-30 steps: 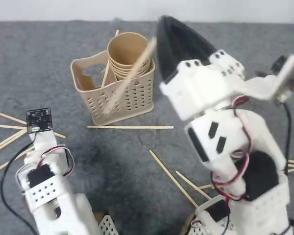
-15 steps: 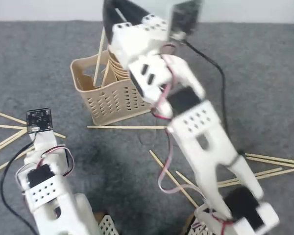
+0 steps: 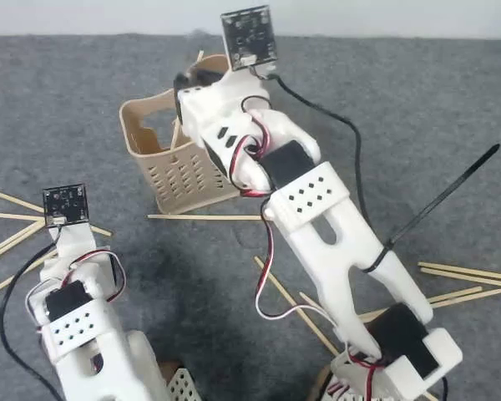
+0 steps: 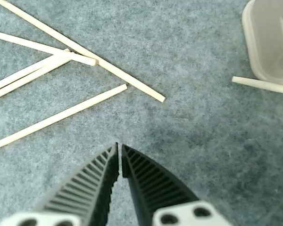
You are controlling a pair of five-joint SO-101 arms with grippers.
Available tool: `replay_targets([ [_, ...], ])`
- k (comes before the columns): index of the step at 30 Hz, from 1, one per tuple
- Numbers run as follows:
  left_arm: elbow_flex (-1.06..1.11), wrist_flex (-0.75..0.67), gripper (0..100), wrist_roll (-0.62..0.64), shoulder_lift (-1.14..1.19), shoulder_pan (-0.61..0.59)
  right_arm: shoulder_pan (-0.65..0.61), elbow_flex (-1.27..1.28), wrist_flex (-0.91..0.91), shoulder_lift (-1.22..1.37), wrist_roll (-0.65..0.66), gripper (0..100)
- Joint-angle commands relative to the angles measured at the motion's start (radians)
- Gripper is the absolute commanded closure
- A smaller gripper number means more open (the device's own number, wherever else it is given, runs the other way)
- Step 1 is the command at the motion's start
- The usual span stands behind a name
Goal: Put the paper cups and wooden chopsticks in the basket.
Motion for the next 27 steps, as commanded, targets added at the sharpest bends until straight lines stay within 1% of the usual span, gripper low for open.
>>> replay_targets([
  [1, -0.005, -0.023, 99, -0.006, -0.020, 0.006, -0.013, -0.078, 0.059, -0.096, 0.015, 84.3],
  [3, -0.005, -0.023, 99, -0.006, -0.020, 0.005, -0.030, -0.084, 0.113, -0.163, 0.017, 84.3],
  [6, -0.005, -0.023, 99, -0.006, -0.020, 0.003, -0.048, -0.087, 0.248, -0.280, 0.015, 84.3],
  [13, -0.005, -0.023, 99, -0.006, -0.020, 0.003, -0.039, -0.083, 0.636, -0.538, 0.018, 84.1],
  [17, -0.005, -0.023, 99, -0.003, -0.020, 0.003, -0.001, -0.075, 0.924, -0.619, 0.018, 84.3],
  [20, -0.010, -0.023, 99, 0.002, -0.021, 0.002, 0.048, 0.026, 1.099, -0.642, 0.018, 84.3],
  [22, -0.013, -0.023, 99, 0.017, -0.026, 0.002, 0.093, 0.169, 1.138, -0.644, 0.020, 84.3],
  [24, -0.033, -0.018, 99, 0.071, -0.018, -0.009, 0.139, 0.351, 1.109, -0.644, 0.049, 84.3],
  [27, -0.064, -0.017, 99, 0.095, -0.018, -0.074, 0.188, 0.657, 0.952, -0.644, 0.203, 84.3],
])
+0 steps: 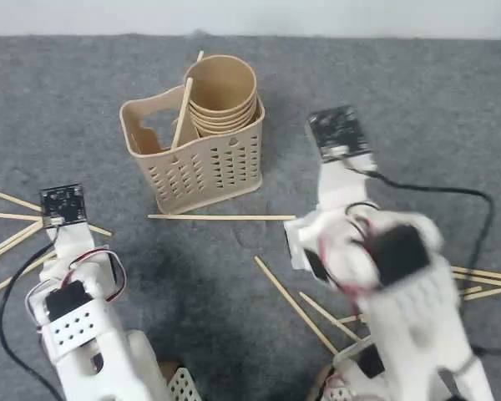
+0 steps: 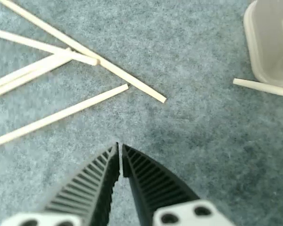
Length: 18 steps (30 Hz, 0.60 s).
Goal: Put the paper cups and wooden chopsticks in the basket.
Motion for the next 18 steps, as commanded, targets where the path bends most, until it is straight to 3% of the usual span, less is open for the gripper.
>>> replay_targets([
  [1, -0.074, -0.017, 99, 0.049, -0.018, -0.087, 0.071, 0.353, -0.182, -0.025, 0.172, 84.3],
  [5, -0.140, -0.002, 99, 0.052, -0.018, -0.175, 0.166, 0.631, -0.464, -0.036, 0.244, 84.4],
  [9, -0.240, 0.037, 99, 0.052, -0.017, -0.241, 0.263, 0.746, -0.665, -0.030, 0.262, 84.4],
  [18, -0.418, 0.034, 99, 0.054, 0.037, -0.292, 0.294, 0.878, -0.802, -0.036, 0.267, 84.4],
])
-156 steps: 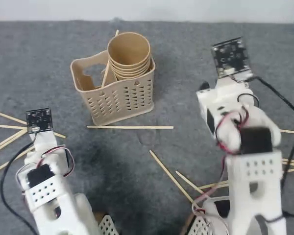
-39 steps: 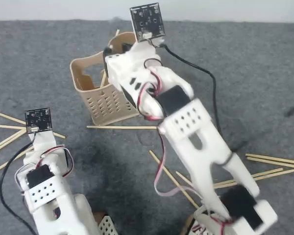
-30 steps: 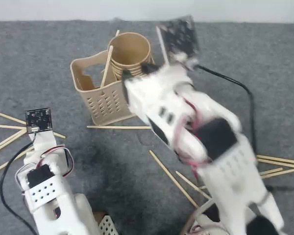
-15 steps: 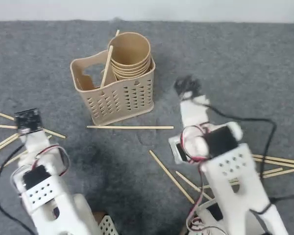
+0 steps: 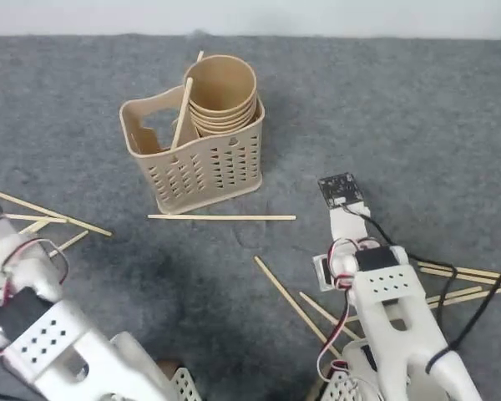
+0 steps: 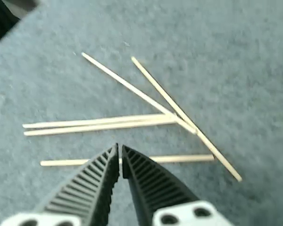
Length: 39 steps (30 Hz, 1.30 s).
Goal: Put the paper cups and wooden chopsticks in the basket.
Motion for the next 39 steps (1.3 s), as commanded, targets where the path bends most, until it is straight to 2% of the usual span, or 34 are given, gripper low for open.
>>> replay_targets([
  [1, -0.139, -0.005, 99, 0.014, 0.083, -0.012, 0.016, 0.014, -0.039, -0.035, 0.017, 84.4],
  [7, -0.509, 0.018, 99, 0.091, 0.569, -0.083, 0.010, 0.018, -0.036, -0.035, 0.020, 84.4],
  [11, -0.860, 0.144, 99, 0.101, 0.939, -0.130, 0.010, 0.020, -0.038, -0.031, 0.021, 84.4],
  [16, -1.333, 0.318, 99, 0.196, 1.344, -0.184, 0.010, 0.020, -0.039, -0.028, 0.021, 84.4],
  [24, -2.094, 0.615, 98, 0.275, 1.855, -0.157, 0.010, 0.020, -0.033, -0.028, 0.023, 84.4],
  [29, -2.528, 0.752, 90, 0.279, 2.111, -0.115, 0.010, 0.021, -0.031, -0.025, 0.084, 84.4],
  [31, -2.674, 0.779, 89, 0.322, 2.202, -0.110, 0.010, 0.021, -0.031, -0.025, 0.094, 84.4],
  [33, -2.770, 0.781, 89, 0.362, 2.277, -0.110, 0.008, 0.032, -0.031, -0.033, 0.098, 84.4],
  [39, -2.664, 0.700, 89, 0.430, 2.341, -0.109, 0.008, 0.035, -0.031, -0.035, 0.098, 84.4],
])
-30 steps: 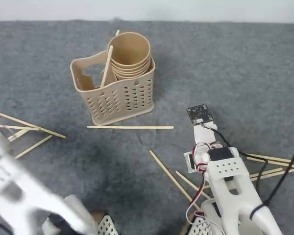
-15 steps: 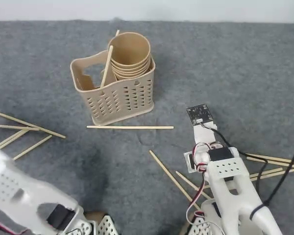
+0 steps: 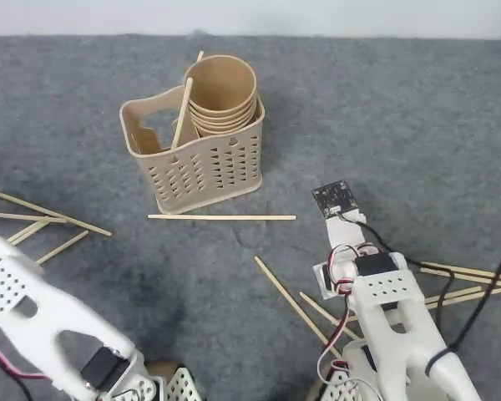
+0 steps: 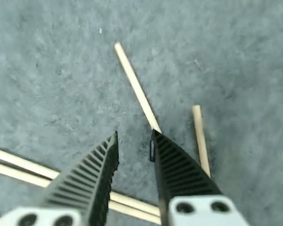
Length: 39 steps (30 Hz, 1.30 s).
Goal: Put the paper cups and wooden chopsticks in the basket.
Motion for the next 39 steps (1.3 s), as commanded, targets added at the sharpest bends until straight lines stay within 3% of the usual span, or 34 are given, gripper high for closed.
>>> replay_targets([
  [1, 0.024, -0.058, 89, 0.038, 0.011, 0.012, 0.004, -0.005, -0.008, -0.028, 0.020, 84.4],
  [14, 0.024, -0.207, 89, 0.152, 0.181, 0.023, 0.004, -0.005, -0.008, -0.028, 0.020, 84.4],
  [21, 0.022, -0.161, 89, 0.153, 0.161, 0.035, 0.004, -0.005, -0.008, -0.028, 0.020, 84.4],
  [29, -0.079, 0.040, 89, 0.155, 0.029, 0.035, 0.002, -0.005, -0.008, -0.028, 0.021, 84.4],
  [39, -0.044, -0.068, 88, 0.186, 0.058, 0.081, 0.002, -0.005, -0.008, -0.028, 0.021, 84.4],
])
